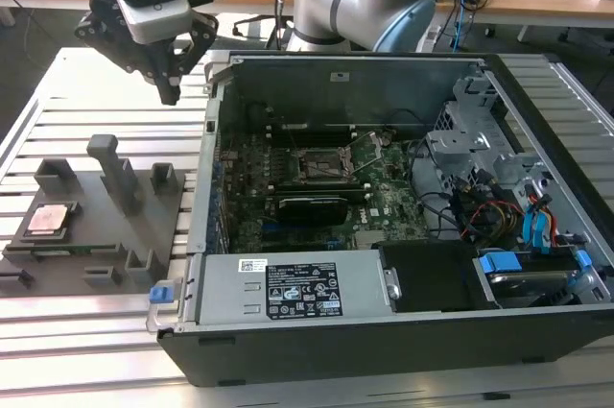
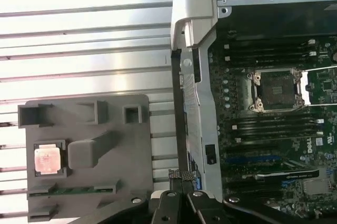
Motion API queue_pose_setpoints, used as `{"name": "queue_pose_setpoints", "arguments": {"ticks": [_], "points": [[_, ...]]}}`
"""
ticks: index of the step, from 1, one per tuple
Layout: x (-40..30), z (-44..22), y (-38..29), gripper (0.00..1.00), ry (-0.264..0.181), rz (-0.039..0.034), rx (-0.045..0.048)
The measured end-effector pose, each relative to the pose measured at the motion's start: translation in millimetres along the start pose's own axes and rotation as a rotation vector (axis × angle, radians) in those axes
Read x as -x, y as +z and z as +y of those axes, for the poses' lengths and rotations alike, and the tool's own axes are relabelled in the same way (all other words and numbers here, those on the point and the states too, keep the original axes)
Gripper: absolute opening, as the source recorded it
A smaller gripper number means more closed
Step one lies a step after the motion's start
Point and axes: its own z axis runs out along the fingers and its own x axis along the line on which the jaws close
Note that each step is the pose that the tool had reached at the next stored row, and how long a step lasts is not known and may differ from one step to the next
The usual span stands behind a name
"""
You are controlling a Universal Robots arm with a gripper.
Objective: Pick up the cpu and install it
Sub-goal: 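Reach for the cpu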
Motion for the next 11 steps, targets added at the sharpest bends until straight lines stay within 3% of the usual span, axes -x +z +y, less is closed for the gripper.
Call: {"name": "queue_pose_setpoints", "arguments": {"ticks": [5,11], "points": [[-10.6,-0.8,-0.2,0.11,0.0,-0.0001,0.0],[-28.4,-2.1,-0.8,0.11,0.0,0.0,0.0]]}}
